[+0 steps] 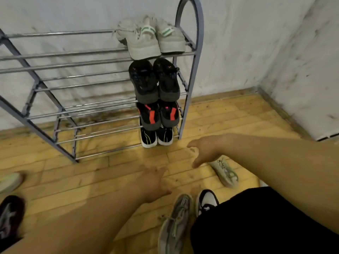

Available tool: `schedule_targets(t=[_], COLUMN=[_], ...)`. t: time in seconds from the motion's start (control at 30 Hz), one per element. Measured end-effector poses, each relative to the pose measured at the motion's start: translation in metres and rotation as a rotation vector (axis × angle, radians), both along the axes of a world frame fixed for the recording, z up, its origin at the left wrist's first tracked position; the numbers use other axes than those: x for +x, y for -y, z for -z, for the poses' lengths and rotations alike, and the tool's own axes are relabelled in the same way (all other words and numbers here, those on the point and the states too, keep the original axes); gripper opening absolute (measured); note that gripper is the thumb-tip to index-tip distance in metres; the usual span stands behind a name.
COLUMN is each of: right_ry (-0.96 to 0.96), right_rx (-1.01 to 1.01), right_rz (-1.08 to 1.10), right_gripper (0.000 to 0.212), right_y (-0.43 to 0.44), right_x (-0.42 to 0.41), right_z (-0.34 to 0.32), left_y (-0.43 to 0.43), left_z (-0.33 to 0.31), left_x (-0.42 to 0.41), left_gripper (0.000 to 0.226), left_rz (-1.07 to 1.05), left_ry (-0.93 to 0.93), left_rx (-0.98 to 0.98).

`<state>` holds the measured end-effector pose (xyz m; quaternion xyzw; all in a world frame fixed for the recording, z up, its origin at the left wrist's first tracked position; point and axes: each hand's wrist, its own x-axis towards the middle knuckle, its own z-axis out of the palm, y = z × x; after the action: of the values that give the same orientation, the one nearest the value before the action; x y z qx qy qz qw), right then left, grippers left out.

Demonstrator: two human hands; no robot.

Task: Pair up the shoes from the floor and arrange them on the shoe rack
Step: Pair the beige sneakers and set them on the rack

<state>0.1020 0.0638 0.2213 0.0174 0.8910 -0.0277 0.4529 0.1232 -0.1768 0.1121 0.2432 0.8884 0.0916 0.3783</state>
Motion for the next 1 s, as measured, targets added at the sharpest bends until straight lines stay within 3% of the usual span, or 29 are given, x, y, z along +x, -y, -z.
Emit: schedule_targets(t=[0.1,0.2,0.33,0.43,0.5,0.6,0.77,0.9,1.0], right_ry=[0.123,0.224,0.258,0.274,0.298,0.343,0.283,0.141,0.021], right_rx=[0.005,0.002,-0.004,-0.034,-0.055,-0.064,-0.150,-0.281,-0.349], right_rz=[-0.178,-0.260,-0.147,-0.030,0.013,0.079,0.281,0.594,0.797], right_gripper=[0.096,0.092,0.091,0.092,0.094,0.096,0.097,0.095,0.088], right_y=[0.024,0.039,0.043,0.041,0.040,0.036,0.021,-0.001,-0.015], right_x=[0.006,0.007,0.004,0.019,0.033,0.044,0.030,0.010,0.002], right_z=[0.040,0.091,0.161,0.206,0.228,0.248,0.246,0.212,0.175], left_y=[0.006,0.018,0.033,0.043,0.042,0.033,0.033,0.025,0.014], left_z=[0.051,0.097,0.152,0.208,0.185,0.162,0.172,0.141,0.098], left_x=[0.030,0.060,0.095,0.120,0.117,0.119,0.102,0.058,0.019], left_gripper=[0.093,0.092,0.107,0.133,0.120,0.090,0.102,0.075,0.068], left_rz=[-0.204,-0.340,-0.536,-0.627,-0.612,-0.680,-0.808,-0.817,-0.873], left_ry=[0.168,0.237,0.515,0.679,0.706,0.766,0.829,0.720,0.593], left_rx=[0.089,0.059,0.117,0.141,0.065,0.128,0.321,0.482,0.626])
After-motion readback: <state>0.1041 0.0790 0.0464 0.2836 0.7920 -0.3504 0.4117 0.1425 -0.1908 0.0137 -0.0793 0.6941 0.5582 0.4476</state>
